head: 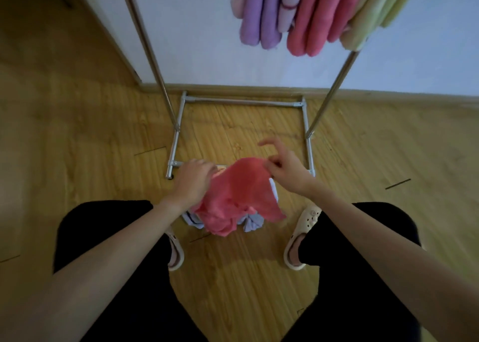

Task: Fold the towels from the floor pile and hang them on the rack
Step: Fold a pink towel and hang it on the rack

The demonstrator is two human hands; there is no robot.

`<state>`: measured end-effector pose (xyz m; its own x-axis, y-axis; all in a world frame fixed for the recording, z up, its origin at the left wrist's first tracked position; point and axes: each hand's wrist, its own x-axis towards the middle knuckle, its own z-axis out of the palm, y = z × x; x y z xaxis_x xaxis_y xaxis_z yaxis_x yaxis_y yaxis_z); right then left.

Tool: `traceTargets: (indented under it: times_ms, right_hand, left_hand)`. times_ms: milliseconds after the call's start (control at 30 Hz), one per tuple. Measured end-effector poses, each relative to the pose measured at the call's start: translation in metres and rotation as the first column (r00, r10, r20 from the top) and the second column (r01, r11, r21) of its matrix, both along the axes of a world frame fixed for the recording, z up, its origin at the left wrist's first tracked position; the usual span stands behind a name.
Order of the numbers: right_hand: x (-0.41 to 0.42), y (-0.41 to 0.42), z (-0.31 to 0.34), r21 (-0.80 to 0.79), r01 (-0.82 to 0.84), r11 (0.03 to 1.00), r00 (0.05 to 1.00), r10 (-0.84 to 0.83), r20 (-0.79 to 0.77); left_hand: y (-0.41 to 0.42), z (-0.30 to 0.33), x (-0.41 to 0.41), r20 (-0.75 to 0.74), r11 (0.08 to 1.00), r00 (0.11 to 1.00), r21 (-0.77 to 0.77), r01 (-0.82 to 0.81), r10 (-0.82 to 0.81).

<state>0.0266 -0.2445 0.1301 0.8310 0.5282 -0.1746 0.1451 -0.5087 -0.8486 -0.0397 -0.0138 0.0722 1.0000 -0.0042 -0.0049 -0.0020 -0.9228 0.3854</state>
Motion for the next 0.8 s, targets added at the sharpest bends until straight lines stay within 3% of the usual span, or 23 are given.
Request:
traceTargets:
  times_ms: [233,333,567,800]
  right_hand:
    - [-0.029,0.023,0.106,0.394,0.178,0.902,0.984,-0.158,-0.083]
    - [-0.038,0.024,0.143,0.543,0.188,0.818,0.982,-0.14,-0.13]
    - [-0.059,0.025,0.215,0.708,0.116,0.696,0.992,-0.112,-0.052]
    - [-0.067,0.039,0.253,0.784,0.084,0.615,0.993,-0.115,-0.015]
  left_hand:
    - [-0.03,0.09,-0.037,-0.09,0.964,0.986,-0.239,0.112,-0.137]
    - [-0.033,0.123,-0.059,-0.015,0.934,0.996,-0.347,0.08,-0.091]
    - [-0.032,0.192,-0.084,0.279,0.877,0.958,-0.475,0.077,0.067]
    - [-0.034,0.221,-0.07,0.367,0.93,0.92,-0.368,0.009,0.136]
